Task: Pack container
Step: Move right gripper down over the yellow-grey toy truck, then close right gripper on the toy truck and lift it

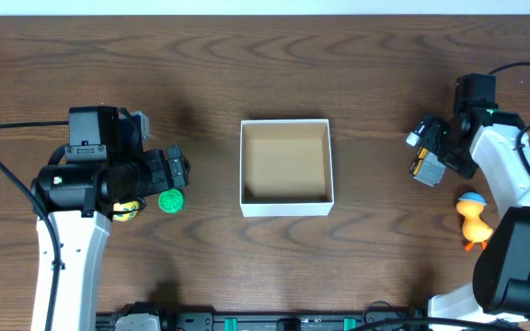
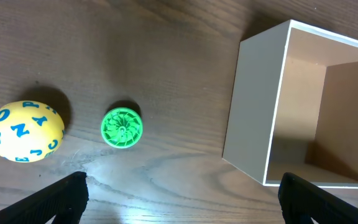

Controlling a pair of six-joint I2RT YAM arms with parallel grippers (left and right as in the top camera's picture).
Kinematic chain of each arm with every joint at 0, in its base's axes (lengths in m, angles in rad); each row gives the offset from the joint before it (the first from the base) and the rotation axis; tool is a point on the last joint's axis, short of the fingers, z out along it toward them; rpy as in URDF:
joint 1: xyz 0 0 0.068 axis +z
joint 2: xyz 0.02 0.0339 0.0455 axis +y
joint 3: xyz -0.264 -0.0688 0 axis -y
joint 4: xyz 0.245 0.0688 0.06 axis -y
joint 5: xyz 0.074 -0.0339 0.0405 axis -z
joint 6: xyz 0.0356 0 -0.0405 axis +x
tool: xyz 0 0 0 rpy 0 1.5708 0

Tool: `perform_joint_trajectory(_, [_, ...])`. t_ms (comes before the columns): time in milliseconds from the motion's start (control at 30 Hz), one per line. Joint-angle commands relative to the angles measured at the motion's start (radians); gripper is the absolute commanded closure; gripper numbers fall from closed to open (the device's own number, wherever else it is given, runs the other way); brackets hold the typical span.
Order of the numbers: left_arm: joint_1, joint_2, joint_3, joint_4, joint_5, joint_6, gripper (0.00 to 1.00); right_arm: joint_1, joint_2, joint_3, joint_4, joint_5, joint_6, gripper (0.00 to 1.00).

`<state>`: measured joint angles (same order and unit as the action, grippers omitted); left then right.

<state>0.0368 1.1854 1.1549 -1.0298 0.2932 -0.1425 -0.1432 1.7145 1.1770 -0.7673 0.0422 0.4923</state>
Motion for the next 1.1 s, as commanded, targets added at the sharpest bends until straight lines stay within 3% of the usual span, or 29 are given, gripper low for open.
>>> perform_joint_trajectory(0, [0.002,-0.003,0.019,-0.006,0.013,-0.009,0.02,-0.007,0.01,0.016,0.0,0.036,0.047,0.05])
perform_joint_trajectory(133, [0.002,-0.003,0.019,-0.006,0.013,-0.01,0.02,-0.007,0.01,0.015,0.001,0.058,0.054,0.11])
perform_joint_trajectory(767, [0.002,-0.003,0.019,-0.01,0.013,-0.01,0.02,-0.007,0.081,0.014,0.027,0.066,0.053,0.09])
perform_joint_trajectory(800, [0.002,-0.003,0.019,-0.01,0.013,-0.01,0.02,-0.007,0.081,0.014,0.028,0.066,0.053,0.12])
perform_joint_trajectory(900, [0.002,-0.003,0.019,-0.01,0.013,-0.01,0.02,-0.007,0.081,0.014,0.027,0.066,0.053,0.44])
perform_joint_trajectory(1067, [0.002,-0.003,0.019,-0.01,0.013,-0.01,0.02,-0.007,0.081,0.014,0.027,0.066,0.053,0.57])
